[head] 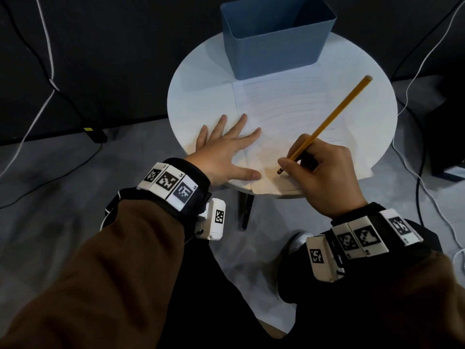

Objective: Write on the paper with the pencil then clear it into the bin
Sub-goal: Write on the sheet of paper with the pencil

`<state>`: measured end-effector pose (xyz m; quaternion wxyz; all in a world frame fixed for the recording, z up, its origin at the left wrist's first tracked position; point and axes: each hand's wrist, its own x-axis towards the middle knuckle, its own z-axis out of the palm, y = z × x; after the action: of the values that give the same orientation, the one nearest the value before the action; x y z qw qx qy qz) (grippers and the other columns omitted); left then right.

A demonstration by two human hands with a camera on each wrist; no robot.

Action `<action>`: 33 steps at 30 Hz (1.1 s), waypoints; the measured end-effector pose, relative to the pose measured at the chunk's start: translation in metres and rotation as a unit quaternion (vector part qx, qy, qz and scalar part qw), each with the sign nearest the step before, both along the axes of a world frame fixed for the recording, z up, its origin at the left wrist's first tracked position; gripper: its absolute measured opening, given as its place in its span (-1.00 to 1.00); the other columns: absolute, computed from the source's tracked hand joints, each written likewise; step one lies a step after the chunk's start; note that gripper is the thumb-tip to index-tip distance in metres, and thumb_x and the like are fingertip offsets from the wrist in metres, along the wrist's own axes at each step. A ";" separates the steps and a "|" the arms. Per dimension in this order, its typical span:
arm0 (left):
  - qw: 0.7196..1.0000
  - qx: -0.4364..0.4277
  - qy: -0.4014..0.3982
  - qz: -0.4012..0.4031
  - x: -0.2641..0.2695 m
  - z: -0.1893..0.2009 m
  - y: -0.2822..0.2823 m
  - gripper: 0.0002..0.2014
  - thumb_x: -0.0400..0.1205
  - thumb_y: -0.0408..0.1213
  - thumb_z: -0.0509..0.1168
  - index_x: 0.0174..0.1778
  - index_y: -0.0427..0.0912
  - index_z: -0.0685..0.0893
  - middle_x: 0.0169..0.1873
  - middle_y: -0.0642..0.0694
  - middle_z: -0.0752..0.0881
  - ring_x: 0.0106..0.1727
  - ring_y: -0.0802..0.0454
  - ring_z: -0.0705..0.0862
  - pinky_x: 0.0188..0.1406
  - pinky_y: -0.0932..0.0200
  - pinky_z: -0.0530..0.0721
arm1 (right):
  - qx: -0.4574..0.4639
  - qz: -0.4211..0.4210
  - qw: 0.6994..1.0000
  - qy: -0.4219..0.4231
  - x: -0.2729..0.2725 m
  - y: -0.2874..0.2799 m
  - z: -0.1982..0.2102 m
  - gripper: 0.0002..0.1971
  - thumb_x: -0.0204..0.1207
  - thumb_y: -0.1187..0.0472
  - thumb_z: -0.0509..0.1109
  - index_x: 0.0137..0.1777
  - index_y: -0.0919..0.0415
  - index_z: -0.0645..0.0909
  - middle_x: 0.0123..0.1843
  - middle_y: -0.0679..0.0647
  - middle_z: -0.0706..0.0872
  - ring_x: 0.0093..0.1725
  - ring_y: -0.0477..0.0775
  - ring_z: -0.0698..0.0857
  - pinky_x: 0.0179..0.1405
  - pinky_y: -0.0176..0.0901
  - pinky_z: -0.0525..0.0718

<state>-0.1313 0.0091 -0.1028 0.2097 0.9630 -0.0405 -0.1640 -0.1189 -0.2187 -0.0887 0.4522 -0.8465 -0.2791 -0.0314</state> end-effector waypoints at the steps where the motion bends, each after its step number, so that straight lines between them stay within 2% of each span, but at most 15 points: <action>1: 1.000 0.001 0.002 -0.001 0.000 0.000 0.000 -0.08 0.52 0.38 0.32 0.70 0.43 -0.08 0.71 0.25 -0.33 0.70 0.05 -0.46 0.64 -0.15 -0.45 | -0.004 0.014 1.000 0.001 -0.003 0.003 0.000 -0.83 0.56 0.27 0.58 -0.21 0.18 0.65 -0.42 -0.26 0.66 -0.41 -0.09 0.65 -0.37 -0.49 0.46; 5: 1.000 -0.005 0.001 -0.001 -0.001 0.001 0.000 -0.07 0.51 0.37 0.34 0.70 0.42 -0.08 0.71 0.25 -0.32 0.69 0.06 -0.46 0.65 -0.16 -0.45 | -0.027 0.069 0.997 0.006 -0.012 0.013 -0.003 -0.82 0.57 0.17 0.56 -0.21 0.12 0.65 -0.40 -0.24 0.64 -0.39 -0.06 0.66 -0.36 -0.47 0.46; 8: 1.000 -0.004 0.004 -0.002 -0.001 0.001 0.000 -0.07 0.51 0.37 0.33 0.71 0.42 -0.08 0.71 0.25 -0.32 0.69 0.06 -0.46 0.65 -0.17 -0.45 | -0.024 0.034 0.999 0.008 -0.004 0.005 -0.004 -0.83 0.57 0.22 0.57 -0.21 0.14 0.64 -0.39 -0.22 0.69 -0.38 -0.09 0.69 -0.35 -0.47 0.48; 11: 1.000 -0.007 0.003 0.000 -0.001 0.001 0.000 -0.07 0.51 0.36 0.35 0.70 0.43 -0.07 0.71 0.27 -0.31 0.70 0.06 -0.45 0.65 -0.15 -0.45 | -0.008 -0.004 1.000 0.012 0.001 -0.003 -0.003 -0.83 0.56 0.28 0.57 -0.21 0.20 0.65 -0.42 -0.28 0.65 -0.40 -0.16 0.67 -0.36 -0.51 0.46; 13: 1.000 -0.008 0.004 0.002 0.000 0.001 -0.001 -0.07 0.51 0.36 0.35 0.70 0.43 -0.07 0.71 0.27 -0.31 0.70 0.07 -0.45 0.65 -0.15 -0.45 | 0.002 -0.001 1.000 0.018 -0.001 -0.002 -0.002 -0.83 0.56 0.30 0.57 -0.22 0.23 0.65 -0.44 -0.28 0.64 -0.42 -0.20 0.67 -0.38 -0.52 0.45; 17: 1.000 -0.001 0.004 0.000 0.000 0.001 0.000 -0.07 0.51 0.38 0.33 0.70 0.44 -0.09 0.71 0.26 -0.33 0.69 0.06 -0.46 0.65 -0.18 -0.44 | -0.010 0.030 0.999 0.029 -0.006 0.003 -0.004 -0.83 0.56 0.27 0.57 -0.21 0.21 0.65 -0.41 -0.27 0.67 -0.41 -0.15 0.69 -0.37 -0.50 0.46; 25: 1.000 -0.012 0.002 0.005 -0.001 0.003 0.000 -0.07 0.51 0.35 0.36 0.70 0.43 -0.05 0.71 0.27 -0.30 0.70 0.07 -0.45 0.65 -0.15 -0.45 | 0.002 -0.018 1.000 0.021 0.004 -0.007 0.000 -0.84 0.56 0.30 0.57 -0.20 0.26 0.66 -0.39 -0.24 0.66 -0.37 -0.26 0.69 -0.34 -0.54 0.48; 30: 1.000 -0.001 0.010 0.001 -0.001 0.003 -0.002 -0.07 0.51 0.36 0.34 0.70 0.43 -0.08 0.71 0.26 -0.32 0.69 0.06 -0.46 0.65 -0.18 -0.43 | -0.003 0.033 0.999 0.040 -0.005 0.003 -0.003 -0.82 0.56 0.26 0.57 -0.21 0.22 0.65 -0.40 -0.18 0.67 -0.39 -0.07 0.68 -0.35 -0.47 0.48; 33: 1.000 -0.009 0.010 0.000 -0.001 0.004 -0.001 -0.07 0.51 0.36 0.34 0.71 0.42 -0.06 0.71 0.26 -0.31 0.70 0.06 -0.45 0.65 -0.18 -0.44 | -0.012 0.022 0.999 0.038 -0.001 -0.001 -0.005 -0.82 0.56 0.26 0.57 -0.22 0.20 0.64 -0.41 -0.19 0.66 -0.38 -0.08 0.67 -0.35 -0.48 0.48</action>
<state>-0.1323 0.0084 -0.0992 0.2193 0.9593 -0.0398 -0.1736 -0.1201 -0.2198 -0.0936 0.4525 -0.8462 -0.2811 0.0142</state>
